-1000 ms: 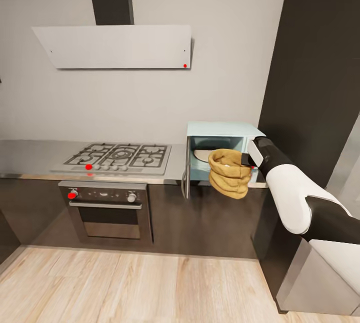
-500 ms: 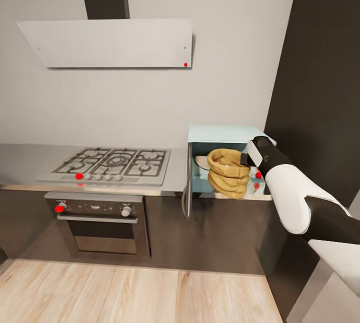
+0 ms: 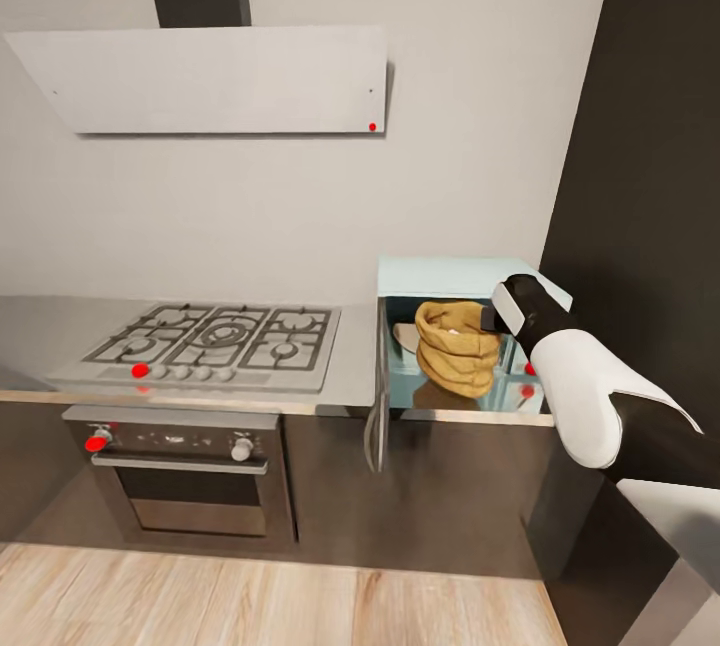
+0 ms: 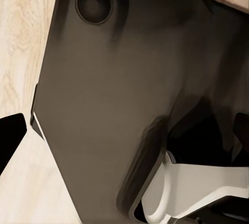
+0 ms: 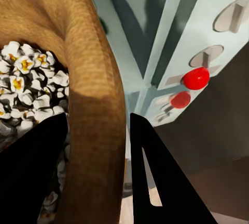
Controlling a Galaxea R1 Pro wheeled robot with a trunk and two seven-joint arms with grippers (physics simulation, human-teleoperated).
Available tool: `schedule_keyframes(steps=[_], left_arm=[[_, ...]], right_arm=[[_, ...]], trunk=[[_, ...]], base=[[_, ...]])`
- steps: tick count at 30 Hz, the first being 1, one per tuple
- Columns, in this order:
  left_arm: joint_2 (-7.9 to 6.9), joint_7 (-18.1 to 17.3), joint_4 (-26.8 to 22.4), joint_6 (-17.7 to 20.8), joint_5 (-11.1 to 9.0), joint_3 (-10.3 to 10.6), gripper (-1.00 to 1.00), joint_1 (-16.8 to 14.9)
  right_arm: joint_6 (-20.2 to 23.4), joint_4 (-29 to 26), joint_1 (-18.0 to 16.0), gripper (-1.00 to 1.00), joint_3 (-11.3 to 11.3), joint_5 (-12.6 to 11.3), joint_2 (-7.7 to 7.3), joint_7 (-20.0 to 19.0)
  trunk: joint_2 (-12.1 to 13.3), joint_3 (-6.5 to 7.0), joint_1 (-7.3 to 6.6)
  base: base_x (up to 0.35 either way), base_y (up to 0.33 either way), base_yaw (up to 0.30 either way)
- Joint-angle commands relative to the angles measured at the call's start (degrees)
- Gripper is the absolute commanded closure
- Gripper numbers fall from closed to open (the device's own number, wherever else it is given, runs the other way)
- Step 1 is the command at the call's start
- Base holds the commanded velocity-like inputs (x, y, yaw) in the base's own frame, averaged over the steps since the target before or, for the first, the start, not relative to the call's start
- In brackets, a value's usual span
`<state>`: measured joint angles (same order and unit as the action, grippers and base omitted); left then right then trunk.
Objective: In the kitchen, take the popcorn bag from the countertop, put it into the microwave, and heat it until the popcorn is cooked so the cooked popcorn ends up inside the bag.
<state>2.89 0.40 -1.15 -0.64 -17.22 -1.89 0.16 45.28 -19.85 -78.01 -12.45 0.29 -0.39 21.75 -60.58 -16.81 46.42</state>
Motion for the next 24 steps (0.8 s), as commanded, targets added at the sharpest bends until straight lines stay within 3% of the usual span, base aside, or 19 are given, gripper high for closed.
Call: schedule_keyframes(steps=[1,8,16,24], left_arm=[[0.01,0.04,-0.08,-0.07,-0.21,-0.25,-1.0,0.02],[0.01,0.04,-0.08,-0.06,-0.27,-0.48,-1.0,0.02],[0.02,0.04,-0.08,-0.03,-0.27,-0.5,-1.0,0.02],[0.01,0.04,-0.08,-0.05,-0.27,-0.48,-1.0,0.02]], right_arm=[[0.17,-0.04,-0.04,1.0,-0.29,0.0,0.0,0.16],[-2.36,1.37,-0.04,1.0,-0.29,0.0,-0.13,0.13],[-2.56,1.66,-0.04,1.0,-0.29,0.34,-0.15,0.13],[-2.56,1.69,-0.04,1.0,-0.29,0.32,-0.14,0.13]], trunk=[[-0.04,-0.06,0.01],[-0.04,-0.06,0.01],[-0.04,-0.06,0.01],[-0.04,-0.06,0.01]], base=[[0.012,0.0,0.0],[0.126,0.0,0.0],[0.069,0.0,0.0],[0.208,0.0,0.0]])
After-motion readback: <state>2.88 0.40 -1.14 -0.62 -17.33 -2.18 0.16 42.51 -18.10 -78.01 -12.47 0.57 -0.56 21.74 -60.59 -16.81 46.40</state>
